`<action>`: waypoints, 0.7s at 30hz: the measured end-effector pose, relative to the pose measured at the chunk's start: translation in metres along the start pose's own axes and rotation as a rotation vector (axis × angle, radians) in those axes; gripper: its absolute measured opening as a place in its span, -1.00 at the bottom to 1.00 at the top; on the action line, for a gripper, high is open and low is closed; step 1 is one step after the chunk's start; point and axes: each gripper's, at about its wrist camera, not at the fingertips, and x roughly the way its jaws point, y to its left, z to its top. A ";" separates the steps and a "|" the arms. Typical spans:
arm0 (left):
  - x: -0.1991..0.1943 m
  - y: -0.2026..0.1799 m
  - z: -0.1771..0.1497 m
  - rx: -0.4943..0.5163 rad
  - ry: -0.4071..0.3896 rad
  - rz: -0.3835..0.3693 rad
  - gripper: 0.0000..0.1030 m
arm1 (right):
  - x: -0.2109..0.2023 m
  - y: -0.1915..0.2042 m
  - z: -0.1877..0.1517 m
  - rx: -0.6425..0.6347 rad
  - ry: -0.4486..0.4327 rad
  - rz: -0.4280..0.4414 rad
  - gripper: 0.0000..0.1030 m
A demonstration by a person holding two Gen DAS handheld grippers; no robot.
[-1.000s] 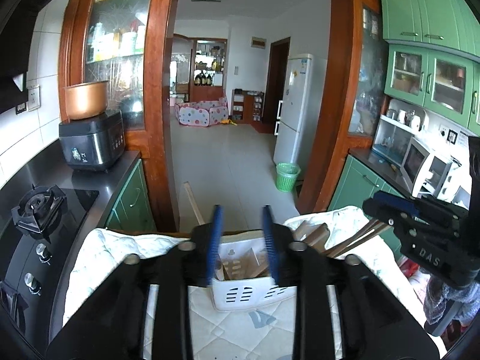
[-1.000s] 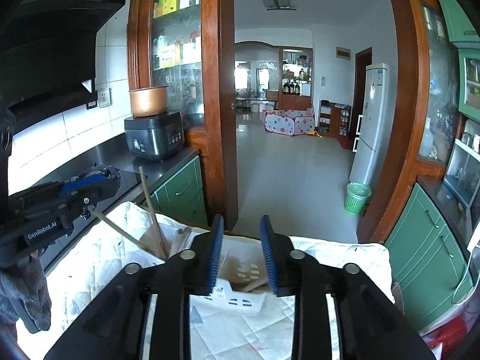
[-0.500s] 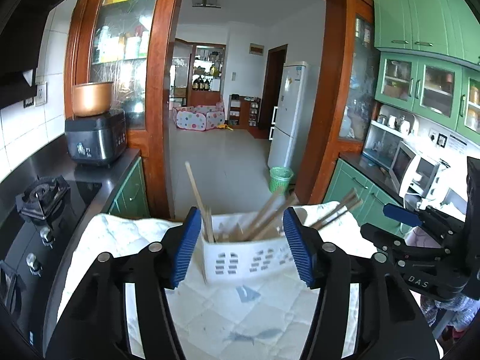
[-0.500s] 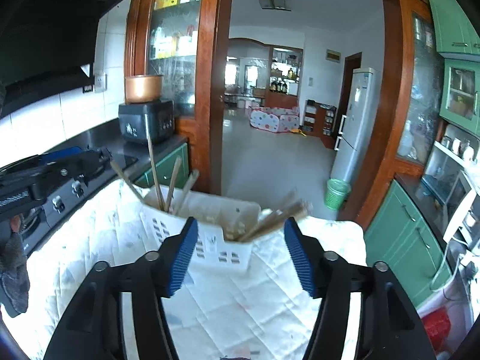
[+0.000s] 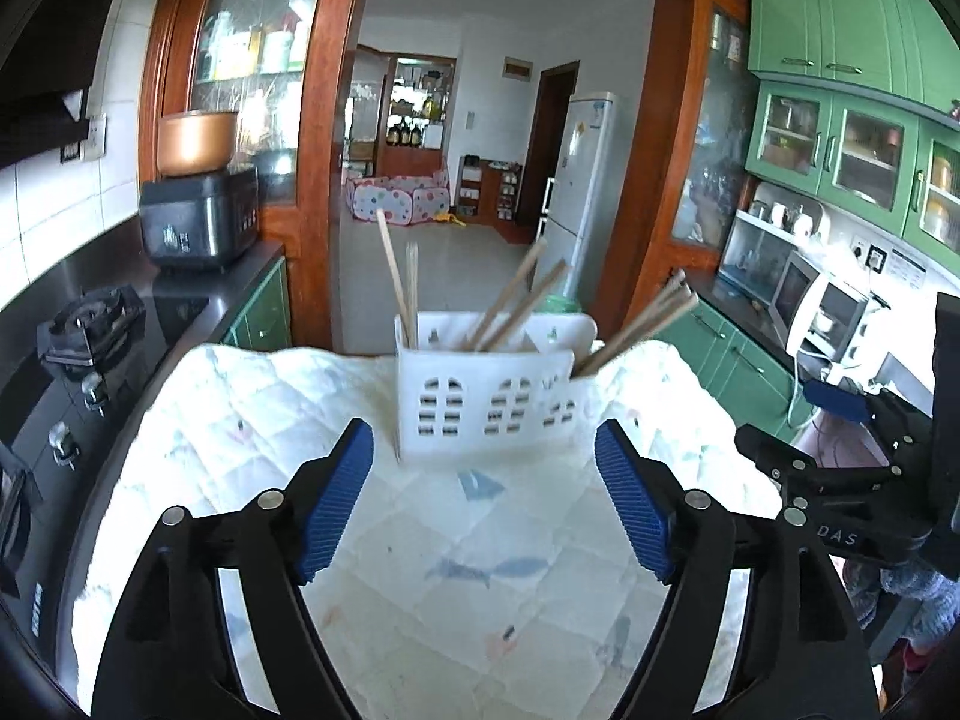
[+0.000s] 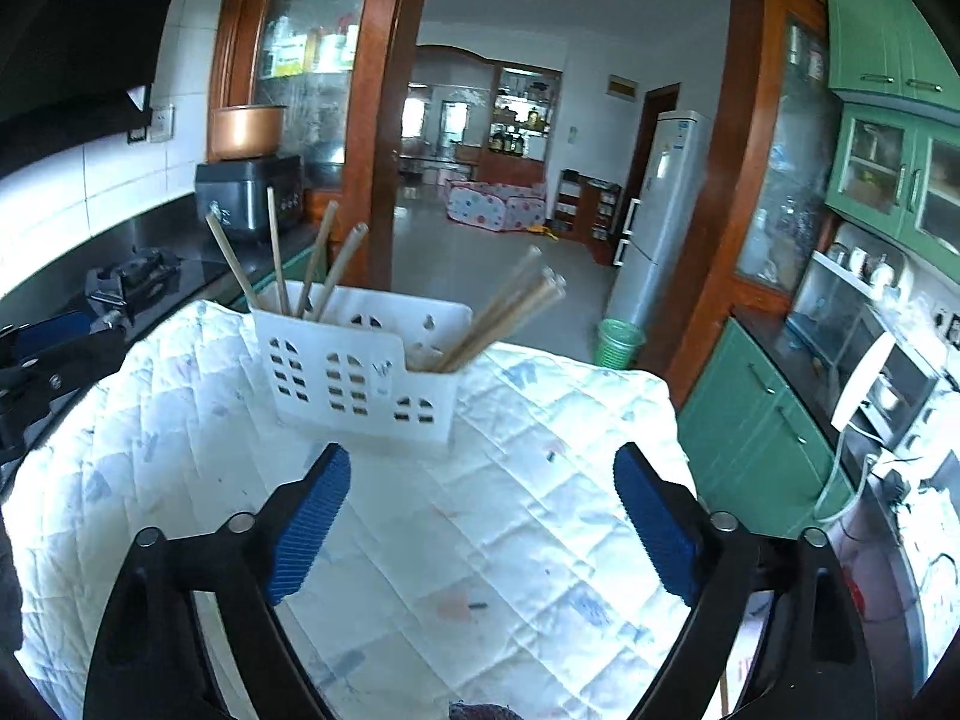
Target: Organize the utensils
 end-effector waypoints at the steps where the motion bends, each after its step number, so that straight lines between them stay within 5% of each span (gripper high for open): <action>1: -0.001 -0.001 -0.005 0.001 0.008 0.002 0.52 | -0.001 0.002 -0.001 -0.002 0.001 -0.010 0.69; 9: -0.004 -0.004 -0.030 -0.006 0.044 0.008 0.56 | -0.007 0.005 -0.020 -0.039 0.003 -0.152 0.79; 21: -0.006 -0.005 -0.059 -0.009 0.108 0.026 0.57 | -0.010 0.003 -0.046 0.011 0.050 -0.207 0.79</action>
